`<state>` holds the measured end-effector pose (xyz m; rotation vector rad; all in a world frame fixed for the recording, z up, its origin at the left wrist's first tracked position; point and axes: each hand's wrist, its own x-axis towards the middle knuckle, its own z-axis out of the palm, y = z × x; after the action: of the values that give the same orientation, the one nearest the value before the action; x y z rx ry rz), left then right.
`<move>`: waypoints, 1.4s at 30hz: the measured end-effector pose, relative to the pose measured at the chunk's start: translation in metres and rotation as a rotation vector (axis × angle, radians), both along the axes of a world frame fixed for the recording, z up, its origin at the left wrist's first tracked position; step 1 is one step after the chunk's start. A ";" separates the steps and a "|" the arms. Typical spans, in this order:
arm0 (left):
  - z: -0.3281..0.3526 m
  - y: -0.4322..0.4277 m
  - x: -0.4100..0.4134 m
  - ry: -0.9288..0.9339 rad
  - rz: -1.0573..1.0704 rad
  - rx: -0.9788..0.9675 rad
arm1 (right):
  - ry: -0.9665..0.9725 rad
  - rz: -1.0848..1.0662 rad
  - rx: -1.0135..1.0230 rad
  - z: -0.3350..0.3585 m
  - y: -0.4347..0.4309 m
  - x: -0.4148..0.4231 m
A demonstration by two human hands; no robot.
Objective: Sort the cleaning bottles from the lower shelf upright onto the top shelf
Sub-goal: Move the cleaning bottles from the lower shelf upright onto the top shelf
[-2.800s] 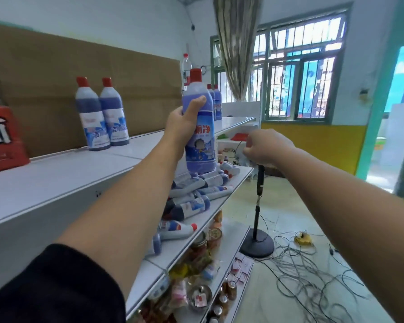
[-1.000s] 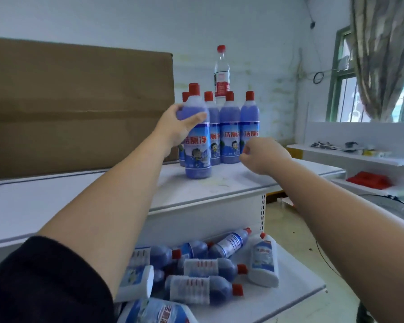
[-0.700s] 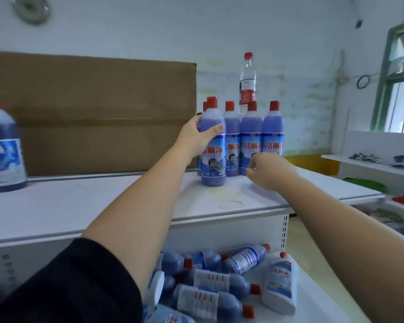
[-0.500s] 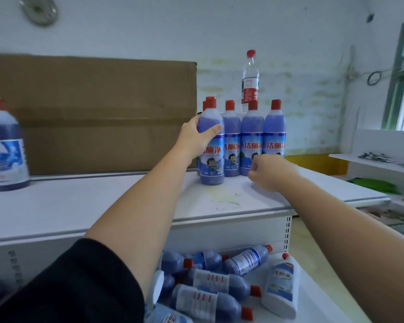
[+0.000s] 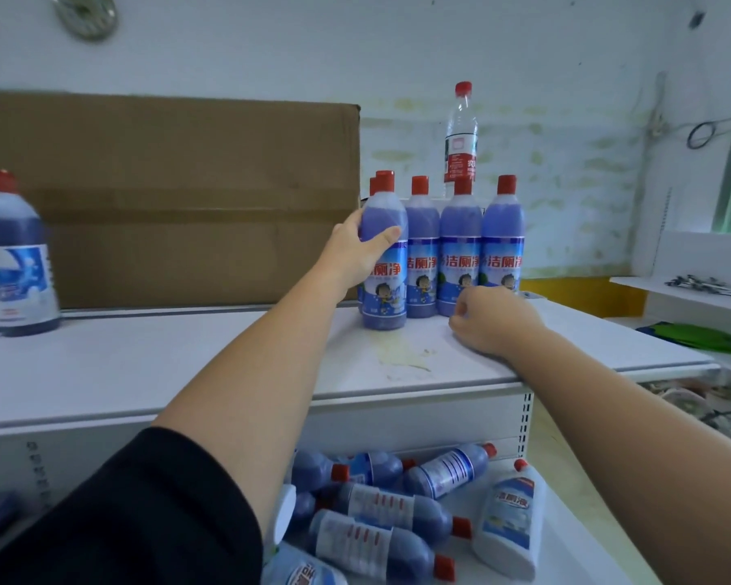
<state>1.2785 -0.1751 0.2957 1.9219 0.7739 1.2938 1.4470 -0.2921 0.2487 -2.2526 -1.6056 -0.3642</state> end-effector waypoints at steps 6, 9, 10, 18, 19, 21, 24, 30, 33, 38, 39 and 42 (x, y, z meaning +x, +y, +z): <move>-0.013 -0.021 -0.019 0.313 0.050 -0.056 | -0.049 -0.016 -0.011 -0.006 0.007 0.003; -0.024 -0.028 -0.036 0.804 0.148 0.006 | -0.065 -0.009 -0.021 -0.008 0.010 0.004; -0.028 -0.031 -0.043 0.943 0.179 0.008 | -0.070 -0.009 -0.025 -0.008 0.011 0.004; -0.041 -0.045 -0.056 1.173 0.221 0.044 | -0.076 0.006 -0.065 -0.006 0.006 0.004; -0.041 -0.047 -0.058 1.177 0.224 0.043 | -0.071 0.009 -0.075 -0.005 0.006 0.003; -0.042 -0.051 -0.061 1.174 0.229 0.049 | -0.065 0.012 -0.093 -0.004 0.003 0.001; -0.042 -0.062 -0.069 1.147 0.236 0.043 | -0.065 0.021 -0.096 -0.002 -0.003 -0.005; -0.045 -0.092 -0.089 1.086 0.323 0.046 | -0.072 0.061 -0.116 0.000 -0.027 -0.019; -0.049 -0.111 -0.105 1.065 0.377 0.047 | -0.060 0.096 -0.132 0.001 -0.040 -0.031; -0.050 -0.136 -0.142 1.068 0.456 0.040 | -0.045 0.182 -0.113 0.000 -0.054 -0.061; -0.050 -0.141 -0.151 1.063 0.475 0.038 | -0.044 0.200 -0.112 0.000 -0.056 -0.070; -0.049 -0.156 -0.179 1.054 0.526 0.022 | -0.049 0.249 -0.099 0.002 -0.060 -0.097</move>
<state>1.0993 -0.3309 0.2466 2.4781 1.8653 0.4206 1.3498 -0.3519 0.2505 -2.0925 -1.9420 -0.2808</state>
